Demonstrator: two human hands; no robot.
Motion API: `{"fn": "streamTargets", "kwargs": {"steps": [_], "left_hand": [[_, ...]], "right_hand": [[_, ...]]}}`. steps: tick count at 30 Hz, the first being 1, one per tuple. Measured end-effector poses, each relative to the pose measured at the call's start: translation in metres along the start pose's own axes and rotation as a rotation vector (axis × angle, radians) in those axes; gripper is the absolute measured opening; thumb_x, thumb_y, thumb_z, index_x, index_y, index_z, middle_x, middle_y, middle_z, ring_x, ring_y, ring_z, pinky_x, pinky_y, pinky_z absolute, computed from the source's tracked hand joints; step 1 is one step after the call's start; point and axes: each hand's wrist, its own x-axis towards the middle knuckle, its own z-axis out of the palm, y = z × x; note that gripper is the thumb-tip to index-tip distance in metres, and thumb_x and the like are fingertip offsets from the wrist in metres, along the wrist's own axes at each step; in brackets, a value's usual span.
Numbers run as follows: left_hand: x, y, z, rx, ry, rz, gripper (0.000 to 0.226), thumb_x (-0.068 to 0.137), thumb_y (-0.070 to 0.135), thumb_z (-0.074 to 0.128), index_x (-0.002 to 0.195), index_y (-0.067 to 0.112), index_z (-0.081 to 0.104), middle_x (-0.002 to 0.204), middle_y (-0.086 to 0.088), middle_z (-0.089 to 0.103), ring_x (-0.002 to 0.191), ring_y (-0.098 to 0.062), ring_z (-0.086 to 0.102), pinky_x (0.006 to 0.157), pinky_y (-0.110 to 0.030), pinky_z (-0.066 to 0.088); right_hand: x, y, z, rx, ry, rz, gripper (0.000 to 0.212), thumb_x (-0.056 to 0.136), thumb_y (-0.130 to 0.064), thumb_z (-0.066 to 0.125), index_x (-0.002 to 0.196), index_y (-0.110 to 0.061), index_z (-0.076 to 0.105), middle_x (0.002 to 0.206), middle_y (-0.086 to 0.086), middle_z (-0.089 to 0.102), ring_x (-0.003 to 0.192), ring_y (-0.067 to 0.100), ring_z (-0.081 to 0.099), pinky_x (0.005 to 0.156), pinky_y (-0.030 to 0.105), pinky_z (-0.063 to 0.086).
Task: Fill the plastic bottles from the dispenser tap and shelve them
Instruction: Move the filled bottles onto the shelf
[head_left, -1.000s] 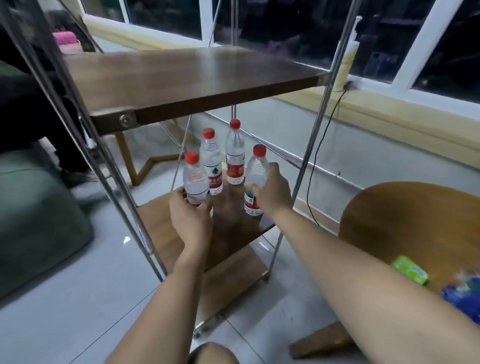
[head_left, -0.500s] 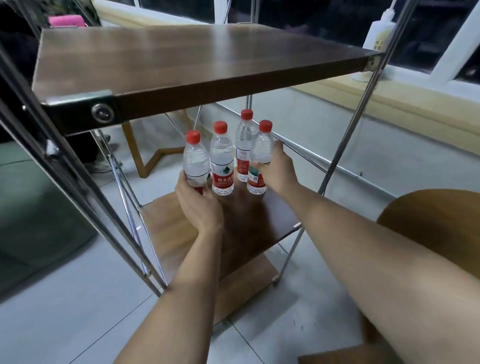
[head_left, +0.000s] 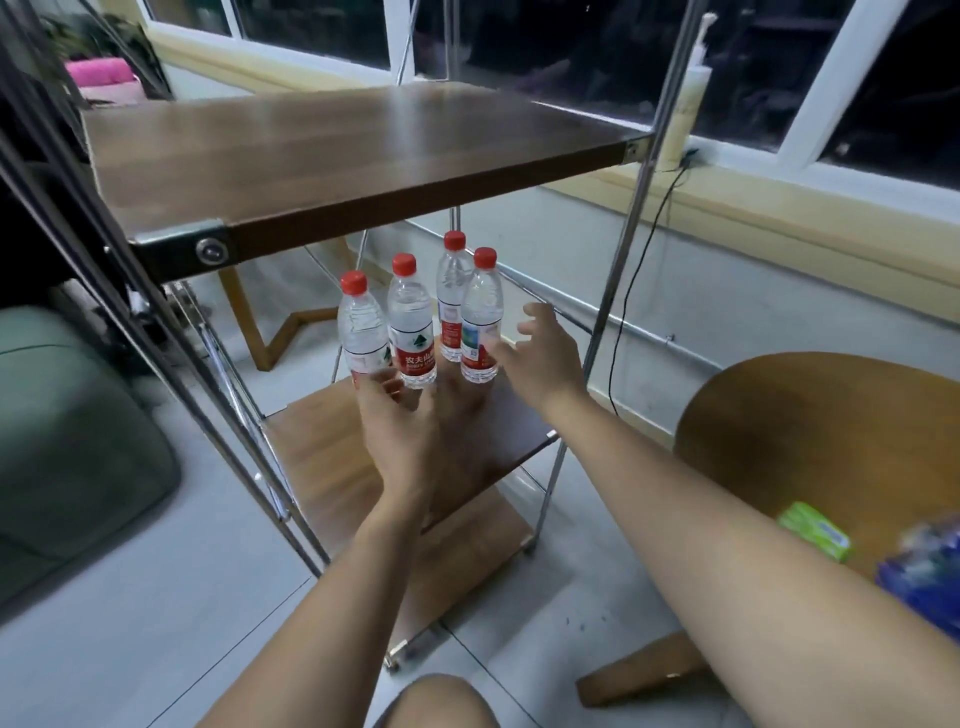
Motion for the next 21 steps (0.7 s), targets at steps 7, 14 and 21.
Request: {"fn": "streamTargets", "kwargs": {"steps": [7,14,21], "left_hand": [[-0.074,0.063,-0.003,0.026,-0.328,0.189,0.029,0.092,0.024,0.082,0.113,0.027,0.062,0.104,0.015,0.074,0.094,0.006,0.068,0.087,-0.029,0.056],[-0.178,0.122,0.004,-0.081,-0.605,0.362,0.032,0.092,0.037,0.083,0.117,0.027,0.066,0.106,0.014,0.075,0.1,-0.001,0.071,0.091,-0.03,0.058],[-0.269,0.153,0.027,-0.145,-0.782,0.411,0.034,0.091,0.031,0.087,0.116,0.023,0.065,0.109,0.008,0.075,0.1,-0.01,0.073,0.093,-0.039,0.061]], "right_hand": [[-0.108,-0.003,-0.089,0.112,0.165,0.001,0.046,0.093,-0.034,0.083,0.131,-0.031,0.057,0.119,-0.009,0.07,0.098,0.01,0.072,0.084,0.027,0.055],[-0.23,0.004,-0.191,0.121,0.372,-0.012,0.04,0.09,-0.029,0.086,0.124,-0.024,0.067,0.114,-0.011,0.072,0.091,0.003,0.072,0.084,0.02,0.055],[-0.32,0.023,-0.26,0.083,0.529,-0.002,0.034,0.092,-0.025,0.084,0.121,-0.025,0.067,0.115,-0.013,0.072,0.095,0.003,0.073,0.088,0.024,0.055]]}}
